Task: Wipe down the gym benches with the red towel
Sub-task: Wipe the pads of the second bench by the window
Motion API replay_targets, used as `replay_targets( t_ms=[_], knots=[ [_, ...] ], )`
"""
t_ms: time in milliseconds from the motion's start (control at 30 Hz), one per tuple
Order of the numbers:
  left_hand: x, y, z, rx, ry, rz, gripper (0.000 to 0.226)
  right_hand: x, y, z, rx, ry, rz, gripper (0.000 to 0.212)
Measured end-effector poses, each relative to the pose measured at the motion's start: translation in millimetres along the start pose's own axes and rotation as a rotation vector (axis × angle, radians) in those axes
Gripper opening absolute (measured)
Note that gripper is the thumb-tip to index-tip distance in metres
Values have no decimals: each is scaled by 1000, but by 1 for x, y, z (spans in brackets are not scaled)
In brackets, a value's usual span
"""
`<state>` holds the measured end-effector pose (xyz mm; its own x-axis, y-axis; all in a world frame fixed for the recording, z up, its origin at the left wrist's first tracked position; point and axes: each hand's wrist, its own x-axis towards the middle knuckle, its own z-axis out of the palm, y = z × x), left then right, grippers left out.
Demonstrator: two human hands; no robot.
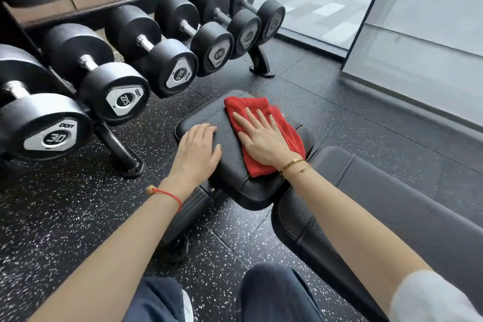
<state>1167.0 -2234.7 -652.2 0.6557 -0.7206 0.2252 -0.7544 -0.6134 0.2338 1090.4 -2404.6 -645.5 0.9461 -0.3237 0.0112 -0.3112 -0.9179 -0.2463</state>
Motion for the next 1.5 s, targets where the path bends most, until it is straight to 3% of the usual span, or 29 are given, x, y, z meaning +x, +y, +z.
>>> replay_targets(
  t_ms=[200,467,700,867,1067,1200,1400,1500],
  knots=[
    [2,-2,-1,-45,65,0,30,-57,7,9,2,45,-141,52],
    [-10,-8,-9,-62,39,61,36,40,19,-4,43,-11,102,52],
    [-14,-24,-20,-58,101,-4,24,51,-47,12,41,-45,-202,52],
    [-17,-25,-15,-52,84,11,29,1,-30,15,2,17,-275,52],
    [-20,-19,-8,-18,-4,28,44,21,30,-1,-3,17,20,52],
    [-19,-12,-5,23,-34,20,49,44,29,-7,1,-1,156,55],
    [-12,-1,1,28,-39,20,51,-45,4,5,-17,14,-92,56],
    [-9,3,2,21,-14,22,50,-81,2,11,-37,38,-132,55]
  ],
)
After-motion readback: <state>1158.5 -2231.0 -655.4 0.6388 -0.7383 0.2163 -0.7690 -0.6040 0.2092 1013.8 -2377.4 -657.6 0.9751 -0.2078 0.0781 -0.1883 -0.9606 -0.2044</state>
